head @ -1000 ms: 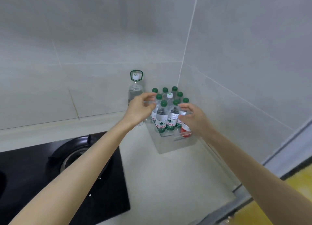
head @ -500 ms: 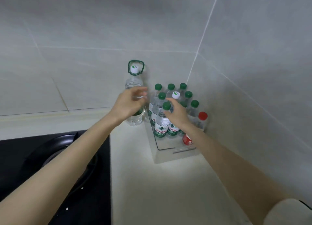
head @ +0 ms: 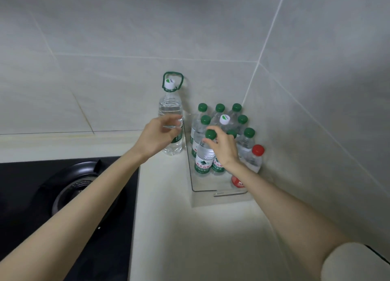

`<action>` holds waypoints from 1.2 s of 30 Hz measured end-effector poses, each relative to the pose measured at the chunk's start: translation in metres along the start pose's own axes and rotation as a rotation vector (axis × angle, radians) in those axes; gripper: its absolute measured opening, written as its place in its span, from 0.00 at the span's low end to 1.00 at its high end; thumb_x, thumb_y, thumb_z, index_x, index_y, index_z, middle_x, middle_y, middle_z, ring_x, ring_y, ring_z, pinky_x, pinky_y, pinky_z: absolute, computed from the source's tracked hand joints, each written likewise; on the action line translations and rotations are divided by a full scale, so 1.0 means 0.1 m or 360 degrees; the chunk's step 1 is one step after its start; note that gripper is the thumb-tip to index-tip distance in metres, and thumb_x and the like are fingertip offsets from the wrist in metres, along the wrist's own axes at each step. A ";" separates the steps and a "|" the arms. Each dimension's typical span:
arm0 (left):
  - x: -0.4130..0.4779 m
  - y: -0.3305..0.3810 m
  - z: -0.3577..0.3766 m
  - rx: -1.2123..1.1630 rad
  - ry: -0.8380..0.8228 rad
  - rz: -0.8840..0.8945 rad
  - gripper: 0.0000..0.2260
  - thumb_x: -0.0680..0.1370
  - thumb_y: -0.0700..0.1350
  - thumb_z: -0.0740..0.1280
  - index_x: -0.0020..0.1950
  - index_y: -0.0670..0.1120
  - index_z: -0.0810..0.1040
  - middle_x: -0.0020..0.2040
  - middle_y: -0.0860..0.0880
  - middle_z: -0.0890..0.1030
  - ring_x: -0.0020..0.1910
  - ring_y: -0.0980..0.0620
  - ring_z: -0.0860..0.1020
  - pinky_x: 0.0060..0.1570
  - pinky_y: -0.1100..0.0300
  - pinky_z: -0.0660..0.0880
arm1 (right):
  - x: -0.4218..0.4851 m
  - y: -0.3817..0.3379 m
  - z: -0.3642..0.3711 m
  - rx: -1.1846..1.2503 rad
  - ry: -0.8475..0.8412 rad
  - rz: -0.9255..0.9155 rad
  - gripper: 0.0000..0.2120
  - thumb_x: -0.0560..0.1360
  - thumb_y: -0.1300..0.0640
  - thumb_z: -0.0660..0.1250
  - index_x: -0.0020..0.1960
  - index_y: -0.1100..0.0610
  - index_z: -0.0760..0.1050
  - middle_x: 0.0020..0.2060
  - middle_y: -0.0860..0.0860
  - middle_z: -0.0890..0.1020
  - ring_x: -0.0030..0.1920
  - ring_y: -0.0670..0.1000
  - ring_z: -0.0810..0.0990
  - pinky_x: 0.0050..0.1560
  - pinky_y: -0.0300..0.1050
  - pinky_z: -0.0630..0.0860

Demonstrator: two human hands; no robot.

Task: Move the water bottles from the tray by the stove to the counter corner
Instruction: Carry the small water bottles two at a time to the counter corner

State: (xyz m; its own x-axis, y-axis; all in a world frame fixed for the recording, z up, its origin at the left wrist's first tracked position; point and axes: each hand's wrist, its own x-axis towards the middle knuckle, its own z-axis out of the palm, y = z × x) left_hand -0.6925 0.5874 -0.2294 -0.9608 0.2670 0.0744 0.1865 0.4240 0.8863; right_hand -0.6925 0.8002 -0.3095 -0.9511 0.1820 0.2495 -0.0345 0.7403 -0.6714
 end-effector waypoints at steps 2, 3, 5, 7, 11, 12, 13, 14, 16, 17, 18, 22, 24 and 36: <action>-0.05 0.05 -0.03 -0.0027 0.0017 0.0019 0.14 0.78 0.41 0.66 0.63 0.52 0.77 0.53 0.52 0.81 0.48 0.54 0.80 0.46 0.69 0.73 | -0.02 -0.02 -0.03 0.0028 0.0063 -0.0039 0.17 0.73 0.52 0.73 0.61 0.52 0.76 0.26 0.51 0.74 0.26 0.48 0.67 0.32 0.44 0.69; -0.07 0.07 -0.05 -0.0046 0.0025 0.0029 0.13 0.79 0.41 0.66 0.62 0.52 0.77 0.53 0.52 0.81 0.48 0.55 0.80 0.43 0.73 0.72 | -0.03 -0.06 -0.07 0.0028 0.0105 -0.0060 0.17 0.73 0.51 0.73 0.60 0.51 0.77 0.25 0.54 0.74 0.26 0.49 0.66 0.30 0.42 0.67; -0.11 0.11 -0.08 -0.0068 0.0039 0.0046 0.13 0.78 0.41 0.66 0.61 0.54 0.77 0.53 0.54 0.80 0.47 0.56 0.80 0.39 0.76 0.71 | -0.03 -0.20 -0.19 0.0040 0.0200 -0.0110 0.16 0.73 0.50 0.72 0.60 0.50 0.78 0.24 0.53 0.72 0.26 0.50 0.66 0.29 0.41 0.64; -0.16 0.16 -0.09 -0.0083 0.0043 0.0067 0.14 0.78 0.40 0.67 0.63 0.52 0.76 0.54 0.53 0.80 0.47 0.57 0.79 0.39 0.77 0.71 | 0.00 -0.39 -0.35 0.0114 0.0301 -0.0206 0.16 0.73 0.50 0.73 0.59 0.50 0.79 0.26 0.53 0.76 0.27 0.53 0.71 0.32 0.46 0.73; -0.22 0.27 -0.10 -0.0080 0.0025 0.0115 0.21 0.75 0.43 0.71 0.68 0.49 0.74 0.60 0.50 0.79 0.54 0.54 0.80 0.55 0.66 0.75 | 0.06 -0.77 -0.70 0.0461 0.0292 -0.0298 0.18 0.71 0.49 0.75 0.59 0.47 0.79 0.42 0.53 0.86 0.43 0.55 0.84 0.51 0.55 0.81; -0.22 0.28 -0.09 -0.0076 0.0019 0.0120 0.24 0.74 0.44 0.73 0.69 0.50 0.73 0.62 0.51 0.79 0.57 0.54 0.79 0.59 0.62 0.75 | 0.07 -0.85 -0.77 0.0548 0.0290 -0.0318 0.18 0.70 0.50 0.75 0.60 0.48 0.80 0.44 0.51 0.86 0.45 0.53 0.85 0.54 0.54 0.81; -0.23 0.31 -0.10 -0.0076 0.0019 0.0131 0.26 0.73 0.46 0.74 0.69 0.52 0.73 0.63 0.51 0.78 0.59 0.54 0.78 0.61 0.58 0.75 | 0.07 -0.97 -0.86 0.0624 0.0283 -0.0351 0.18 0.70 0.51 0.75 0.60 0.49 0.80 0.46 0.50 0.86 0.47 0.50 0.85 0.56 0.52 0.80; -0.24 0.33 -0.10 -0.0083 0.0013 0.0139 0.28 0.71 0.47 0.76 0.70 0.54 0.71 0.64 0.51 0.76 0.61 0.53 0.77 0.62 0.55 0.75 | 0.07 -1.07 -0.93 0.0697 0.0266 -0.0375 0.19 0.70 0.53 0.76 0.60 0.50 0.80 0.48 0.49 0.86 0.49 0.47 0.85 0.57 0.50 0.80; -0.27 0.38 -0.08 -0.0114 0.0008 0.0149 0.33 0.69 0.47 0.78 0.71 0.55 0.69 0.66 0.51 0.75 0.61 0.53 0.76 0.61 0.53 0.75 | 0.06 -1.26 -1.03 0.0840 0.0224 -0.0400 0.18 0.70 0.54 0.76 0.59 0.50 0.80 0.48 0.48 0.86 0.50 0.45 0.85 0.58 0.48 0.80; -0.30 0.41 -0.07 -0.0136 0.0012 0.0161 0.35 0.68 0.47 0.78 0.72 0.55 0.68 0.65 0.51 0.75 0.60 0.54 0.76 0.60 0.54 0.76 | 0.05 -1.34 -1.06 0.0878 0.0206 -0.0408 0.17 0.70 0.55 0.76 0.58 0.49 0.80 0.47 0.47 0.86 0.49 0.44 0.85 0.57 0.48 0.80; -0.33 0.43 -0.07 -0.0162 0.0024 0.0171 0.36 0.67 0.46 0.79 0.72 0.55 0.67 0.64 0.52 0.75 0.59 0.55 0.76 0.59 0.55 0.76 | 0.03 -1.42 -1.08 0.0892 0.0192 -0.0419 0.17 0.70 0.55 0.76 0.57 0.49 0.81 0.45 0.47 0.86 0.48 0.45 0.85 0.57 0.47 0.80; -0.44 0.45 -0.06 -0.0247 0.0113 0.0208 0.34 0.64 0.44 0.81 0.66 0.56 0.71 0.55 0.57 0.80 0.53 0.60 0.80 0.54 0.57 0.78 | -0.06 -1.63 -1.13 0.0990 0.0103 -0.0451 0.16 0.70 0.58 0.76 0.56 0.51 0.81 0.43 0.49 0.87 0.47 0.47 0.86 0.56 0.48 0.80; -0.50 0.45 -0.08 -0.0291 0.0159 0.0218 0.31 0.64 0.42 0.81 0.62 0.56 0.72 0.49 0.58 0.82 0.45 0.63 0.81 0.47 0.62 0.79 | -0.11 -1.71 -1.15 0.1056 0.0064 -0.0452 0.16 0.70 0.60 0.76 0.57 0.54 0.81 0.43 0.51 0.87 0.47 0.48 0.86 0.56 0.47 0.81; -0.58 0.23 -0.12 -0.0377 0.0435 0.0090 0.33 0.61 0.45 0.83 0.63 0.55 0.75 0.50 0.50 0.84 0.48 0.53 0.83 0.49 0.57 0.80 | -0.17 -1.54 -1.22 0.0986 -0.0312 -0.0334 0.14 0.78 0.54 0.67 0.63 0.46 0.75 0.53 0.46 0.84 0.55 0.44 0.82 0.59 0.40 0.77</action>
State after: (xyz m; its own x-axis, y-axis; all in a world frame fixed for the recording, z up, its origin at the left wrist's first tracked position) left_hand -0.6351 0.5714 -0.2083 -0.9756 0.0295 0.2176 0.2191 0.1945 0.9561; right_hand -0.6336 0.7622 -0.1256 -0.9412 -0.0886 0.3262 -0.3379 0.2293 -0.9128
